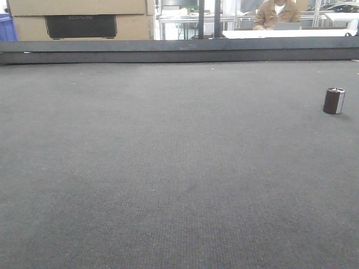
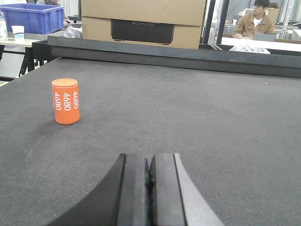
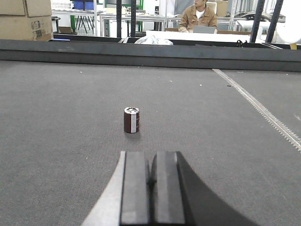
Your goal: Place cylindrical capacitor in blue bin on shelf
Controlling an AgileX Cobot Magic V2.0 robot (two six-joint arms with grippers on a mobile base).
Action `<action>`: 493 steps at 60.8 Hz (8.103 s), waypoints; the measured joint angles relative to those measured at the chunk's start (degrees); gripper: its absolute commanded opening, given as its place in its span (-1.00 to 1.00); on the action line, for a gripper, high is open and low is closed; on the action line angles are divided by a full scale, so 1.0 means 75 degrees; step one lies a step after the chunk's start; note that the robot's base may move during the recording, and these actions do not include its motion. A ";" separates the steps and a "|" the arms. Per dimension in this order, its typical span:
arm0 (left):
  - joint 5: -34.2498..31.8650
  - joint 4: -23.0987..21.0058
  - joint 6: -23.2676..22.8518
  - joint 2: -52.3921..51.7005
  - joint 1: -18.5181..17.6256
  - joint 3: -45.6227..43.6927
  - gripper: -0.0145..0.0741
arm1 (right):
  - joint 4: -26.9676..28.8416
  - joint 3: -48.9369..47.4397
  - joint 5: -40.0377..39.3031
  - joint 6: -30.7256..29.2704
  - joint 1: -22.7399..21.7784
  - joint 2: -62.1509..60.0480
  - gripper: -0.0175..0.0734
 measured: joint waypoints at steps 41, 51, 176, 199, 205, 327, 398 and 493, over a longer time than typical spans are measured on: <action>-0.0245 -0.0033 0.0000 0.0000 0.0000 0.0000 -0.92 | 0.0000 0.0000 -0.0140 0.0000 0.0000 0.0000 -0.97; -0.1063 -0.0033 0.0000 0.0000 0.0017 0.0000 -0.92 | 0.0000 0.0000 -0.0336 0.0000 0.0000 0.0000 -0.97; 0.2455 0.0275 0.0012 0.3873 -0.0428 -0.5869 0.66 | -0.0937 -0.4527 -0.8105 0.0602 0.0000 1.3790 0.64; 0.2455 0.0288 0.0012 0.3873 -0.0428 -0.5869 0.66 | -0.0937 -0.5819 -0.8166 0.0699 0.0000 1.5152 0.64; 0.2455 0.0288 0.0012 0.3873 -0.0428 -0.5869 0.66 | -0.0937 -0.6021 -0.8098 0.0699 0.0000 1.5403 0.64; -0.1524 0.1649 -0.1430 0.7105 0.1433 -0.4112 0.66 | -0.0701 -0.6517 0.1302 0.0699 0.0301 0.6383 -0.97; -0.4978 0.1140 -0.1449 1.5722 0.2415 -0.8463 0.66 | -0.0555 -0.6505 0.1210 0.0699 0.0705 0.6488 -0.97; 0.2965 0.1120 -0.1434 0.9309 -0.1651 -0.8537 -0.92 | -0.0528 -0.6505 0.1891 0.0699 0.0705 0.6567 -0.97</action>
